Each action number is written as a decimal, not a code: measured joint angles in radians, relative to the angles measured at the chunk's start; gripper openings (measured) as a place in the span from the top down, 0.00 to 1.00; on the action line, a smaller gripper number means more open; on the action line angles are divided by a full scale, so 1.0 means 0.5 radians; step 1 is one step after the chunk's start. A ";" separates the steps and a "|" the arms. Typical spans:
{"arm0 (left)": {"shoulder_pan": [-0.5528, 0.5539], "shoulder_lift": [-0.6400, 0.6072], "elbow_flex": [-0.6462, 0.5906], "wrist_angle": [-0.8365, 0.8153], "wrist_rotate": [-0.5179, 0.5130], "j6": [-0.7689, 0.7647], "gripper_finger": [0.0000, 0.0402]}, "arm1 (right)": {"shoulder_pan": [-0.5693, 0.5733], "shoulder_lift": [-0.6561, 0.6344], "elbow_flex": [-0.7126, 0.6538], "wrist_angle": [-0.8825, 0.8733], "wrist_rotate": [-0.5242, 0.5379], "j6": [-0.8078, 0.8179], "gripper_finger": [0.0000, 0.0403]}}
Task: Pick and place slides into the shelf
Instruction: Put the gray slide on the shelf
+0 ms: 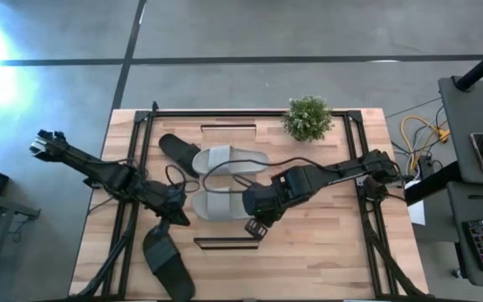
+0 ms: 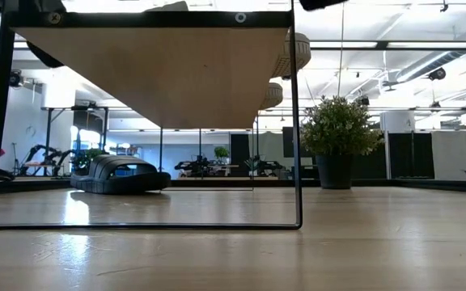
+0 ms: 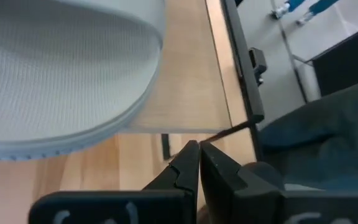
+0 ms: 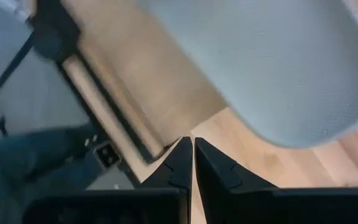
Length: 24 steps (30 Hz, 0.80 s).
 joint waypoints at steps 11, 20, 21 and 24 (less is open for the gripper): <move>-0.218 0.053 0.026 0.003 -0.360 -0.139 1.00 | 0.035 0.001 -0.248 0.462 0.005 0.186 0.97; -0.234 0.072 0.015 0.006 -0.543 -0.139 1.00 | 0.020 0.002 -0.398 0.607 0.110 0.203 0.97; -0.233 0.076 0.014 0.001 -0.550 -0.128 1.00 | 0.010 0.002 -0.408 0.630 0.111 0.203 0.97; -0.232 0.086 0.013 0.003 -0.622 -0.058 1.00 | -0.032 0.002 -0.427 0.696 0.146 0.185 0.97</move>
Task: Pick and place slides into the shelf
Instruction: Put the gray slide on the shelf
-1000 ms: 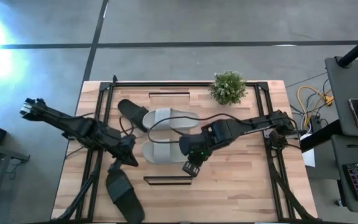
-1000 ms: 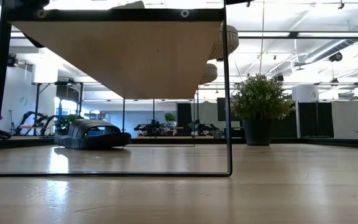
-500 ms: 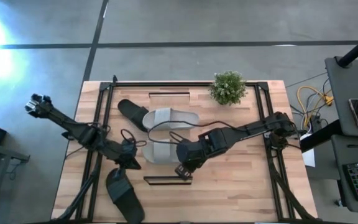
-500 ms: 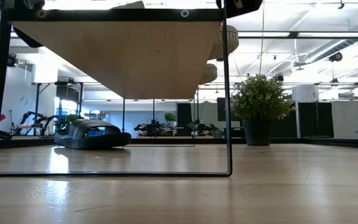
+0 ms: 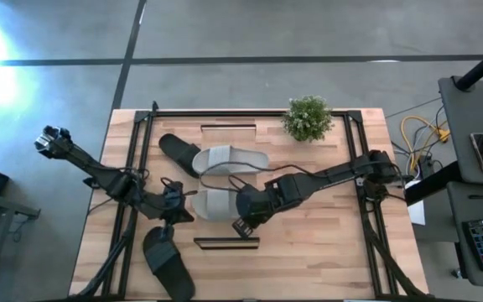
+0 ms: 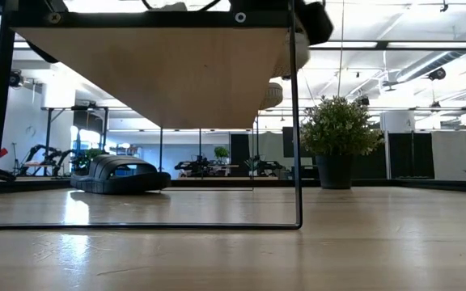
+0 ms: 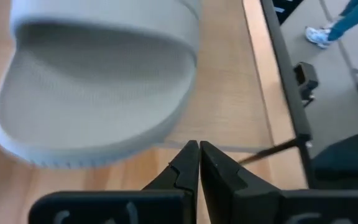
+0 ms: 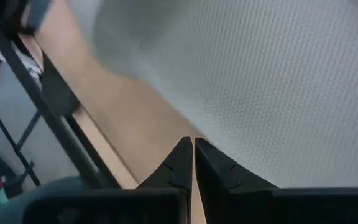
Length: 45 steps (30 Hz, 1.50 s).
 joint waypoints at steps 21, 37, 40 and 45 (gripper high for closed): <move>0.124 -0.004 -0.036 -0.002 -0.399 0.243 1.00 | -0.127 0.000 -0.004 0.081 0.053 -0.108 0.97; 0.154 -0.144 -0.038 -0.004 -0.389 0.323 1.00 | -0.175 0.000 -0.004 0.063 0.059 -0.232 0.97; 0.154 -0.171 -0.038 -0.005 -0.388 0.322 1.00 | -0.175 0.000 -0.004 0.061 0.058 -0.248 0.97; 0.153 -0.227 -0.038 -0.076 -0.337 0.275 1.00 | -0.165 -0.023 -0.004 -0.013 0.050 -0.267 0.97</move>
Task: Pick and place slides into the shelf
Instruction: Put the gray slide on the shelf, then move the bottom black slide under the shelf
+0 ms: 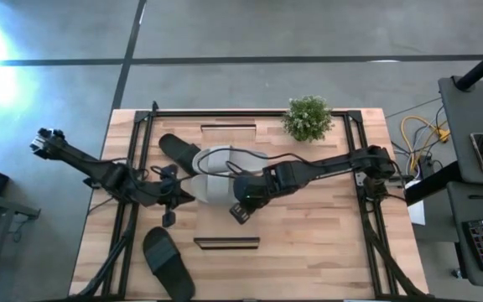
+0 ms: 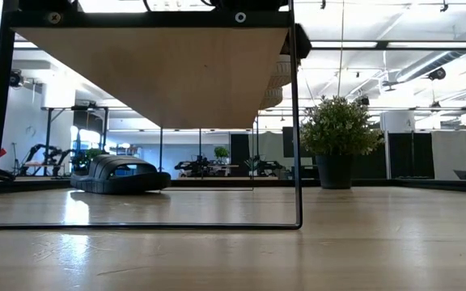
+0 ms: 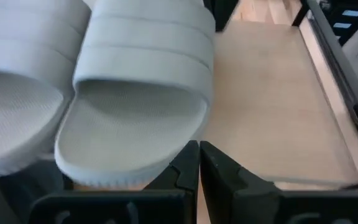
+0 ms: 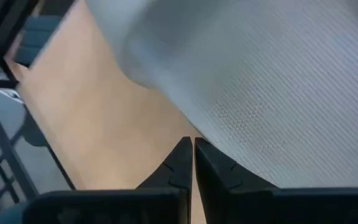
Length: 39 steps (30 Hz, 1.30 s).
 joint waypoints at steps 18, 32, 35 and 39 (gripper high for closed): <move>-0.109 -0.100 -0.001 -0.215 1.583 -0.686 1.00 | 0.248 -0.398 -0.014 -0.484 0.265 -0.132 0.97; -0.332 -0.134 -0.080 -0.296 1.168 -1.246 0.89 | 0.588 -0.382 -0.056 -0.676 0.463 0.238 0.53; -0.479 -0.284 -0.131 -0.139 0.780 -1.460 0.85 | 0.690 -0.382 -0.060 -0.777 0.481 0.464 0.46; -0.668 -0.509 -0.309 -0.100 0.503 -1.844 0.84 | 0.815 -0.382 -0.075 -0.854 0.493 0.759 0.41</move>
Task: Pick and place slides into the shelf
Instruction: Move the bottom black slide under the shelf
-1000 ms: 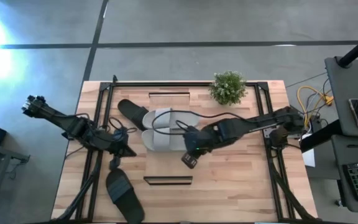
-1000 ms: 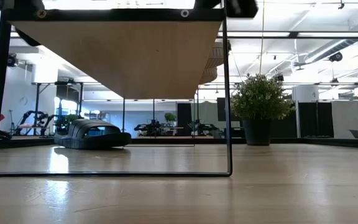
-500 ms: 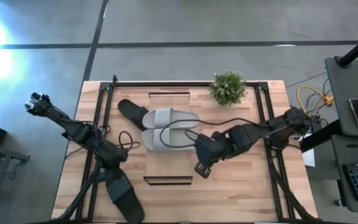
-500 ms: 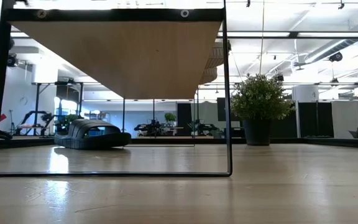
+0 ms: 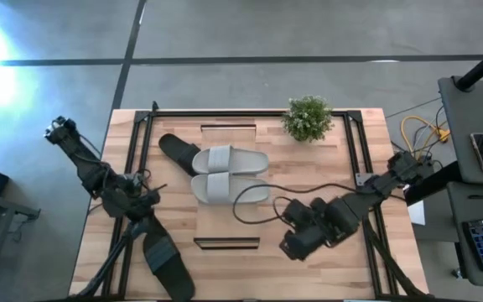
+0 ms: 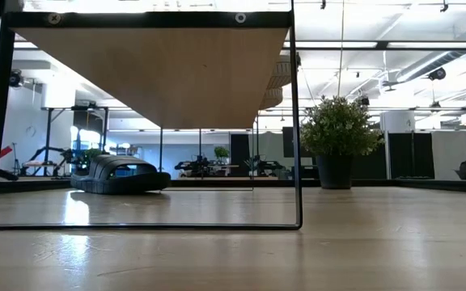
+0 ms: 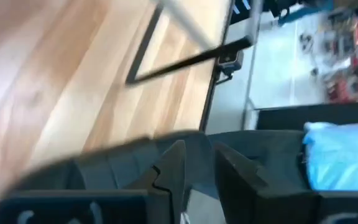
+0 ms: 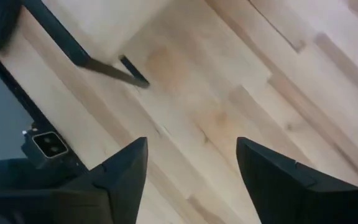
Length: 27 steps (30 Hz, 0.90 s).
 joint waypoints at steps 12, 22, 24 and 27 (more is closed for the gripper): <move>-0.125 -0.696 -0.622 0.014 0.133 -0.653 0.83 | 0.151 -0.009 -0.167 -0.103 -0.010 0.392 0.39; -0.129 -0.692 -0.809 -0.103 0.429 -0.775 0.83 | 0.166 -0.010 -0.196 -0.103 -0.029 0.469 0.39; -0.129 -0.659 -0.810 -0.098 0.428 -0.766 0.83 | 0.162 -0.010 -0.198 -0.104 -0.029 0.467 0.39; -0.128 -0.605 -0.811 -0.094 0.428 -0.765 0.83 | 0.152 -0.010 -0.199 -0.110 -0.029 0.453 0.39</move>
